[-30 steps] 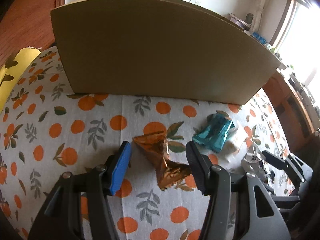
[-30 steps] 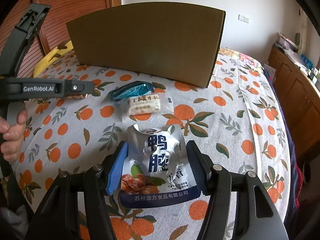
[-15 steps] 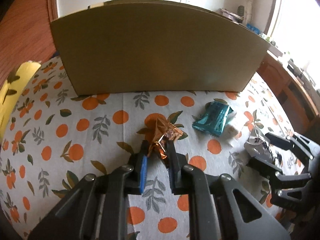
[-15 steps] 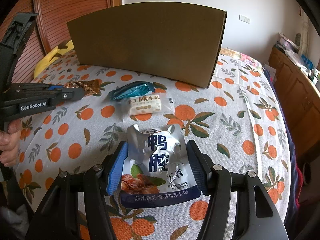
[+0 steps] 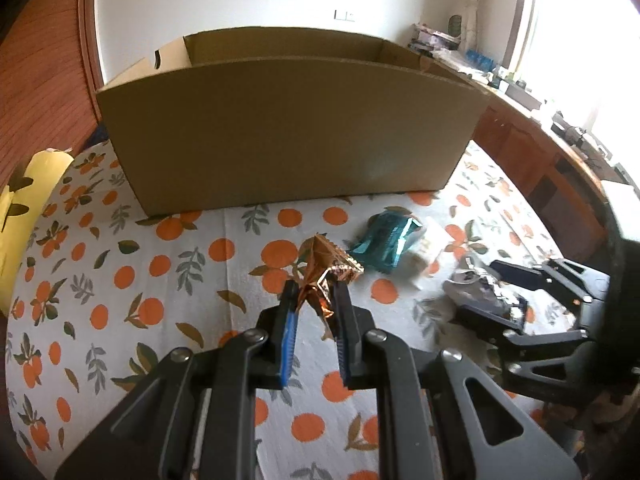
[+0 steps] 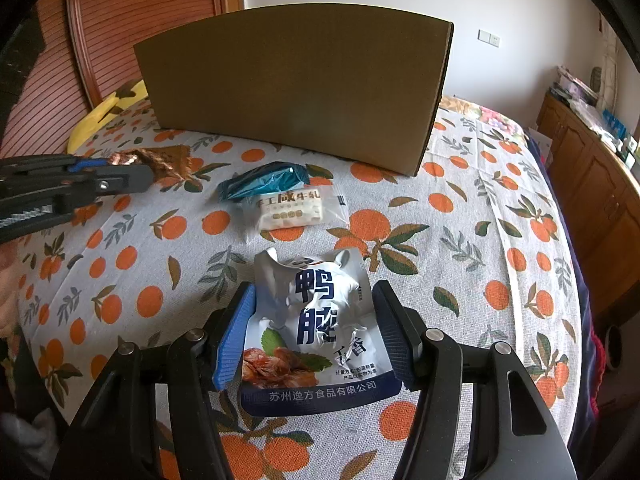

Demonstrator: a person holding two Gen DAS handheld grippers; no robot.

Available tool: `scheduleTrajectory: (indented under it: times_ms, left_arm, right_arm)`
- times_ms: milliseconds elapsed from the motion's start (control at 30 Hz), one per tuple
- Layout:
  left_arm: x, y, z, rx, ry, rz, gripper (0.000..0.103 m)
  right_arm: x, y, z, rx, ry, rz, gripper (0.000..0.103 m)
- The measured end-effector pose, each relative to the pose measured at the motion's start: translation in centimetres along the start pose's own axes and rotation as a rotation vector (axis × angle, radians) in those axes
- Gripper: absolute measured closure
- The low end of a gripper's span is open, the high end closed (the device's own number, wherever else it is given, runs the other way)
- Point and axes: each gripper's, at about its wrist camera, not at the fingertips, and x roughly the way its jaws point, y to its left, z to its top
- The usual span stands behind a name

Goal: Organize snacks
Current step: 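Lift both held packets and carry them over the cardboard box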

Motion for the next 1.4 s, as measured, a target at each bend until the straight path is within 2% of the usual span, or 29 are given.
scheduleTrajectory:
  times_ms: [500,933,1400]
  left_arm:
    - [-4.8,-0.4,-0.4,0.020,-0.075,-0.031,0.089]
    - [-8.0,-1.1,0.6,0.082,-0.130,-0.038,0.088]
    - [-10.5,-2.0,3.5,0.146,-0.200,-0.040,0.088]
  right_arm:
    - [-1.3,-0.1,0.0,0.004,-0.037,-0.032,0.044]
    - [-7.1,0.3,2.1,0.021,-0.135,-0.036,0.044]
    - [-10.9,2.4,3.9,-0.016,-0.214,-0.027,0.044]
